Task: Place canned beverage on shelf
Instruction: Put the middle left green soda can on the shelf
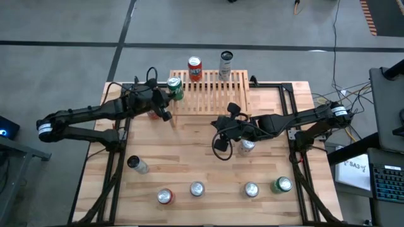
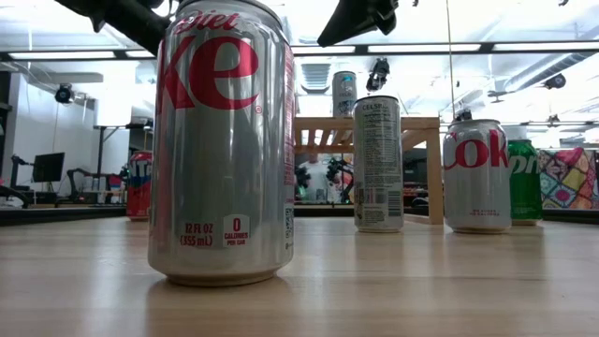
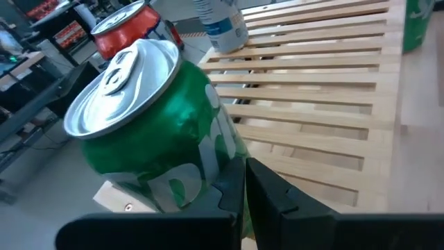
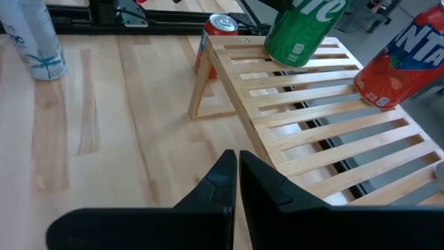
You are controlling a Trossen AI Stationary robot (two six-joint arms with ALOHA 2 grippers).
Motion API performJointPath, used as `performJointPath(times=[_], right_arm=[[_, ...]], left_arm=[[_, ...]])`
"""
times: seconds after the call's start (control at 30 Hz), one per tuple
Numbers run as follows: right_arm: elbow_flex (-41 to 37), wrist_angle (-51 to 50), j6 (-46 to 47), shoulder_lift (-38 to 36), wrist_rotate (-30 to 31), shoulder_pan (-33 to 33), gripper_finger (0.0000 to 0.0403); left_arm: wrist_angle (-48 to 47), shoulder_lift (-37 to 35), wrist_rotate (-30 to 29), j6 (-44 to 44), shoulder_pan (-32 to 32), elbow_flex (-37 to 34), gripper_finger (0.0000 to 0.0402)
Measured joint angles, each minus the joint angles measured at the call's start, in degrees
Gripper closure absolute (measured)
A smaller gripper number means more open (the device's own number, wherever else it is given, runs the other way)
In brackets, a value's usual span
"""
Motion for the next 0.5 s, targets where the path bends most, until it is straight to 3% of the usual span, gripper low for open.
performJointPath(times=[0.13,0.2,0.5], right_arm=[[0.0,0.0,-3.4,0.0,-0.1,-0.7,0.0394],[0.0,0.0,-5.3,-0.1,-1.5,-1.8,0.0394],[0.0,0.5,-16.8,-0.5,-18.8,-13.5,0.0394]], left_arm=[[-1.9,-0.2,8.1,0.7,0.0,0.0,0.0401],[-3.7,-0.2,9.3,1.0,-0.1,0.0,0.0401],[-10.9,-1.3,11.1,7.3,0.0,0.0,0.0401]])
